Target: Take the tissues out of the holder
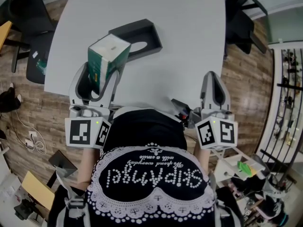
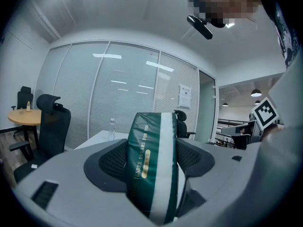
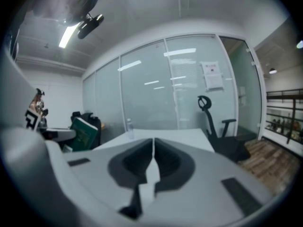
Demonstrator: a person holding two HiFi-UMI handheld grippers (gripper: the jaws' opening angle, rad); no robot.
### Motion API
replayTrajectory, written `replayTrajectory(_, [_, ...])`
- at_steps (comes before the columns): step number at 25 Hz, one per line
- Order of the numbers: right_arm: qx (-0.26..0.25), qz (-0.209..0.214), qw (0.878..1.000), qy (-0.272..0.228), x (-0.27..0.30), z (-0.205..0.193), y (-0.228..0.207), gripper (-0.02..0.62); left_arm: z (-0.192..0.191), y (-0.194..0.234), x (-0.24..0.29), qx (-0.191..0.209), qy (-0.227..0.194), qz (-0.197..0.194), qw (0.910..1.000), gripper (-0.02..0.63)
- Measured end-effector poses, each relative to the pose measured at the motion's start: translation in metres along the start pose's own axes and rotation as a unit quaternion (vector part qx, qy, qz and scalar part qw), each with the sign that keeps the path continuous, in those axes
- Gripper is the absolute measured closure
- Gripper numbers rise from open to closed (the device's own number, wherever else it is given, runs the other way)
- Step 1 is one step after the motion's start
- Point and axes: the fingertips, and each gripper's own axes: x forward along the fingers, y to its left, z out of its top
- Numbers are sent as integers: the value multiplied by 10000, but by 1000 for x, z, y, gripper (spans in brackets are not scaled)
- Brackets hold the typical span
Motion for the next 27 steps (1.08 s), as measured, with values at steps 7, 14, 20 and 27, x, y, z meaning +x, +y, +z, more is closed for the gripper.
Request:
replayTrajectory(7, [-42, 56, 10000, 2, 0, 0, 3, 561, 0, 1, -1, -20, -16, 24, 10000, 272])
replayTrajectory(14, [-39, 33, 10000, 33, -2, -3, 2, 561, -1, 0, -1, -13, -9, 3, 10000, 272])
replayTrajectory(20, [-38, 16, 10000, 19, -2, -1, 1, 561, 0, 0, 0, -10, -9, 2, 10000, 272])
replayTrajectory(27, [-58, 6, 10000, 12, -1, -1, 0, 561, 1, 0, 0, 2, -4, 10, 10000, 272])
